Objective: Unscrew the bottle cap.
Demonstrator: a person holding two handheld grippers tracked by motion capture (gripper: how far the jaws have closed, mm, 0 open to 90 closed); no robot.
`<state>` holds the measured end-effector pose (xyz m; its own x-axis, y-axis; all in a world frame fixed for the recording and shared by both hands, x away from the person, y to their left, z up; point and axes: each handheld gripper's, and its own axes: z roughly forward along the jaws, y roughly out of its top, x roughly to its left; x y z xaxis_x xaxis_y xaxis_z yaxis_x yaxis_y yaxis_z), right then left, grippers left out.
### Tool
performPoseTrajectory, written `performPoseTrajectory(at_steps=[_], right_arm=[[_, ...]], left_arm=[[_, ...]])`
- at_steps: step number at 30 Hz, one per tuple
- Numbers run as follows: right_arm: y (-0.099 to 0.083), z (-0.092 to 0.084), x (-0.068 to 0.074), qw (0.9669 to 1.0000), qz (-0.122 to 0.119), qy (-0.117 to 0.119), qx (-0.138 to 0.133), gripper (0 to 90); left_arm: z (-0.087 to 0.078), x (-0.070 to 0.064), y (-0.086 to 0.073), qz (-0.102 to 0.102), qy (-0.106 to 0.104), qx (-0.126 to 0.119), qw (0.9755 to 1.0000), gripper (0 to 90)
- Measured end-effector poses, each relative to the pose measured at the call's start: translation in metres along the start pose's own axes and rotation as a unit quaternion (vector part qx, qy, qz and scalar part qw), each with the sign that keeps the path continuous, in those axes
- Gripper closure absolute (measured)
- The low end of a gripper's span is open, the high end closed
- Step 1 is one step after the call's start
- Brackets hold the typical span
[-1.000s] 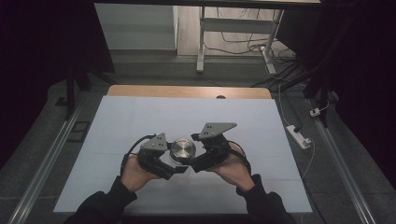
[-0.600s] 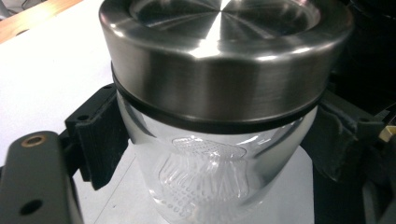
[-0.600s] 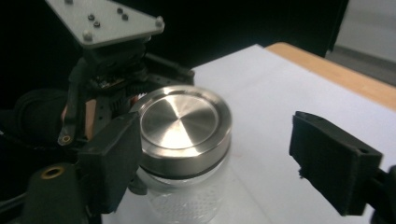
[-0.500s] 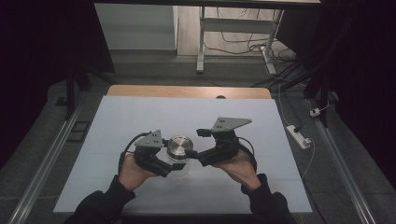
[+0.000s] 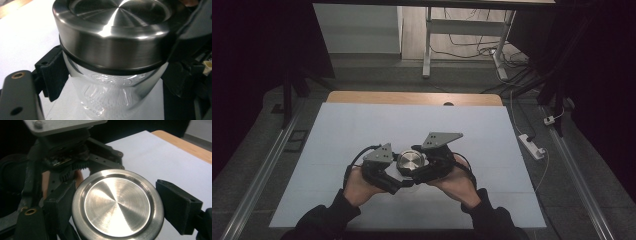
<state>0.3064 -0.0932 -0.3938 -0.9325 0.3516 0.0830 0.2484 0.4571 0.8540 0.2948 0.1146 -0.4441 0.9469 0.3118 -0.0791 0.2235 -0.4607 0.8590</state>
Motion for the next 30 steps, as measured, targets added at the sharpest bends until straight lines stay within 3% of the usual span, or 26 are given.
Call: performPoseTrajectory(at_steps=[2,5,8,9,10,12,14,17,20,24,26,28,30], right_arm=[[0.000,-0.001,-0.001,0.9997,-0.016,0.017,0.003,19.2],[-0.001,-0.003,-0.003,0.9971,-0.042,0.063,0.008,19.2],[-0.003,-0.007,-0.008,0.9894,-0.071,0.127,0.005,18.9],[-0.004,-0.008,-0.010,0.9866,-0.073,0.146,0.001,18.0],[-0.004,-0.010,-0.012,0.9861,-0.073,0.150,-0.002,15.5],[-0.004,-0.015,-0.015,0.9901,-0.066,0.123,-0.011,10.6],[-0.001,-0.021,-0.017,0.9946,-0.043,0.092,-0.022,10.2],[0.004,-0.023,-0.010,0.9989,-0.034,0.024,-0.019,10.0],[0.005,-0.015,0.001,0.9996,-0.017,-0.017,-0.011,10.1],[0.004,-0.002,0.011,0.9986,-0.007,-0.052,0.005,11.8],[0.003,-0.001,0.012,0.9982,-0.015,-0.058,0.005,19.0],[0.003,-0.004,0.010,0.9990,-0.016,-0.041,-0.001,19.5],[0.004,-0.007,0.008,0.9995,-0.029,-0.014,-0.003,19.6]], left_arm=[[0.000,0.001,-0.001,0.009,-0.020,0.000,0.9998,16.2],[-0.001,0.001,-0.002,0.028,-0.059,0.000,0.9978,16.2],[-0.001,0.000,-0.002,0.040,-0.098,-0.008,0.9944,16.2],[-0.001,0.000,-0.002,0.037,-0.101,-0.012,0.9941,16.2],[-0.002,0.000,-0.002,0.032,-0.094,-0.017,0.9949,16.2],[-0.004,0.001,-0.001,0.020,-0.064,-0.018,0.9976,16.2],[-0.006,0.004,-0.001,0.007,-0.022,-0.014,0.9997,16.2],[-0.005,0.005,-0.002,-0.015,0.020,-0.006,0.9997,16.2],[-0.001,0.002,-0.002,-0.017,0.042,0.004,0.9990,16.2],[0.001,-0.003,0.002,-0.006,0.043,0.009,0.9990,16.2],[0.000,-0.004,0.003,0.000,0.036,0.008,0.9993,16.2],[-0.003,-0.003,0.003,0.004,0.019,0.003,0.9998,16.2],[-0.004,-0.001,0.002,0.015,-0.013,-0.004,0.9998,16.2]])
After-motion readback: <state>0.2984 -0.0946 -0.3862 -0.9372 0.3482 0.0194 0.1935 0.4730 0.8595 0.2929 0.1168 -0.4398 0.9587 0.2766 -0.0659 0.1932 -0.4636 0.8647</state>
